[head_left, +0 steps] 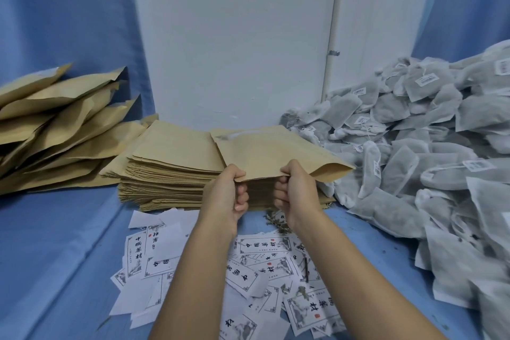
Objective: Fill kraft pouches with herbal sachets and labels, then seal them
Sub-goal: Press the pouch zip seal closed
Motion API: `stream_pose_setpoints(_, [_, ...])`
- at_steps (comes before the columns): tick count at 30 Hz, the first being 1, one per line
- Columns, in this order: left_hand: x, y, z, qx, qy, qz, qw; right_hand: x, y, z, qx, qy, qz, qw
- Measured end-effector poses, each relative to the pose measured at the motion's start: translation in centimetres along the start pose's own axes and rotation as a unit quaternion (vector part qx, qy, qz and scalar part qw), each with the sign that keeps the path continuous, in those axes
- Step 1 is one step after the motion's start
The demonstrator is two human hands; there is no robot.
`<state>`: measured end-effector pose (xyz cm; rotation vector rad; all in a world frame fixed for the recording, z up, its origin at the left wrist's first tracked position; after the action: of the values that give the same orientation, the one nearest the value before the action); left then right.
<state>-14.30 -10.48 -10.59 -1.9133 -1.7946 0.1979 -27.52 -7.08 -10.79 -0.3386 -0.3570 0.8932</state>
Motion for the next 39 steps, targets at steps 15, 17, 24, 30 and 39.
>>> stream_pose_setpoints(15, [1.4,-1.2,0.3,-0.034,-0.048,-0.034,0.998,1.1,-2.2,-1.8,0.004,-0.059,0.079,0.995])
stream_pose_setpoints(17, [1.2,-1.0,-0.2,-0.05,-0.062,-0.042,0.996,1.1,-2.1,-1.7,-0.027,-0.067,0.074,0.995])
stream_pose_setpoints(24, [1.1,-1.0,0.3,-0.082,-0.044,-0.028,0.995,1.2,-2.5,-2.6,-0.014,-0.064,0.076,0.995])
stream_pose_setpoints(30, [0.6,0.2,-0.4,-0.097,-0.072,-0.059,0.991,0.8,-1.5,-2.5,-0.058,-0.068,0.036,0.995])
stream_pose_setpoints(39, [0.6,-0.2,-0.3,-0.073,-0.068,-0.041,0.994,0.6,-0.6,-2.2,-0.048,-0.062,0.029,0.997])
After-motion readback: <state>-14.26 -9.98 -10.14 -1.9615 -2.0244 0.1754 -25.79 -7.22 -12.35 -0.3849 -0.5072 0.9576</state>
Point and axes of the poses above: each hand's wrist, its own x-axis away from the middle knuckle, its own y-axis out of the back of the hand, z = x × y, the point moved 10 cm from there along -x, towards the middle knuckle, and after that the axes turned 6 degrees about -z, right-handed, at the moved point
